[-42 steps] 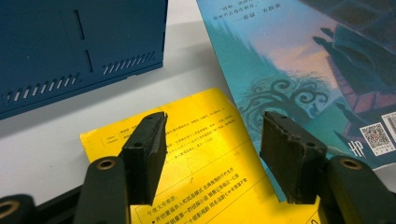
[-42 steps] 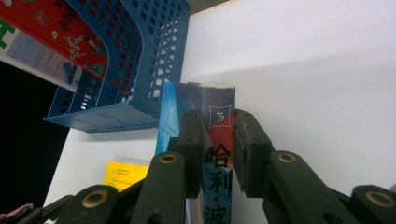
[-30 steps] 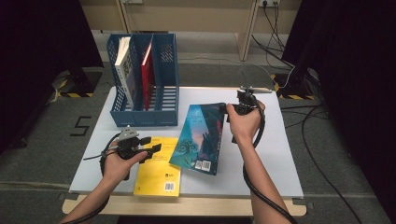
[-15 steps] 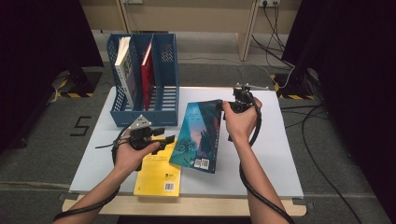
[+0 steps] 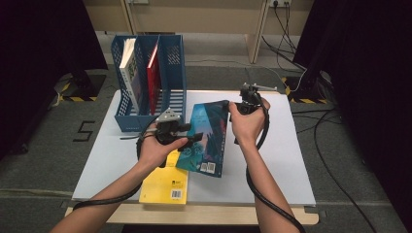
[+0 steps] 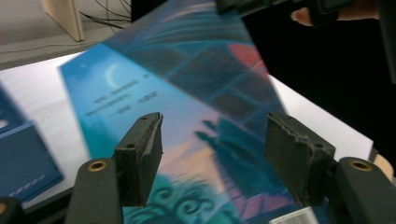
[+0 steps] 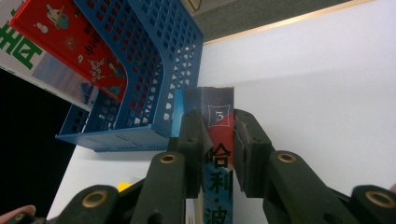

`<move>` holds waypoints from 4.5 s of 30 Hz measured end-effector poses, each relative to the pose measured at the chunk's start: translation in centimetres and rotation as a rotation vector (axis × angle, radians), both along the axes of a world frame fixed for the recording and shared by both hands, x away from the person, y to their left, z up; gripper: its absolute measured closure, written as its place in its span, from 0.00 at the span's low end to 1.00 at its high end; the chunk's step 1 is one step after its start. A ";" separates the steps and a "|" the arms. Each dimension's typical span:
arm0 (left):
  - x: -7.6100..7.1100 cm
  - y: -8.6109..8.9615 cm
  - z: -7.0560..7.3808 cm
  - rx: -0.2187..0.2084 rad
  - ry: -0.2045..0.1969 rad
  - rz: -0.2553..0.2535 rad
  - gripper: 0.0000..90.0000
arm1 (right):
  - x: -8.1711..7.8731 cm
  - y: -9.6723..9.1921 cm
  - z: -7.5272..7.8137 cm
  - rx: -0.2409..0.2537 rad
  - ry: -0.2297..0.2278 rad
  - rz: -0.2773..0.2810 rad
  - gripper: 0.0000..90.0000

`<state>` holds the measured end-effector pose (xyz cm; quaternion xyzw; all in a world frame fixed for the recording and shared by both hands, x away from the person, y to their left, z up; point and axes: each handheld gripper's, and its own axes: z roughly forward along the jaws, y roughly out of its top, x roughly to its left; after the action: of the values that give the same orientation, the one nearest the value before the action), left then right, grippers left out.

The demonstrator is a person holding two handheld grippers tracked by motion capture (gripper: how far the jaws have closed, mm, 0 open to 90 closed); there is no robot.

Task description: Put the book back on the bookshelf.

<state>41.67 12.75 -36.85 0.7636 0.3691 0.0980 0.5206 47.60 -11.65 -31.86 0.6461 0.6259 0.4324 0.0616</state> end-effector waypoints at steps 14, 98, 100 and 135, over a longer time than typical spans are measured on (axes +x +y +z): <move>0.8 -3.8 0.9 0.034 -0.009 -0.027 0.39 | 0.0 1.1 0.6 -0.017 -0.019 -0.003 0.83; 2.9 -7.2 1.3 0.244 -0.192 0.196 0.63 | -3.3 4.0 4.8 -0.038 -0.215 -0.013 0.83; 2.7 -7.0 1.0 0.248 -0.190 0.193 0.67 | -3.3 4.4 4.6 -0.059 -0.217 0.000 0.82; -0.6 5.2 -1.6 0.062 -0.194 0.208 0.82 | -3.8 -2.7 -1.9 -0.101 -0.170 -0.064 0.70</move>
<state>41.07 17.96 -38.41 0.7237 0.3911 0.2361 0.5172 43.78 -14.36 -33.76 0.6228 0.6183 0.4516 0.1608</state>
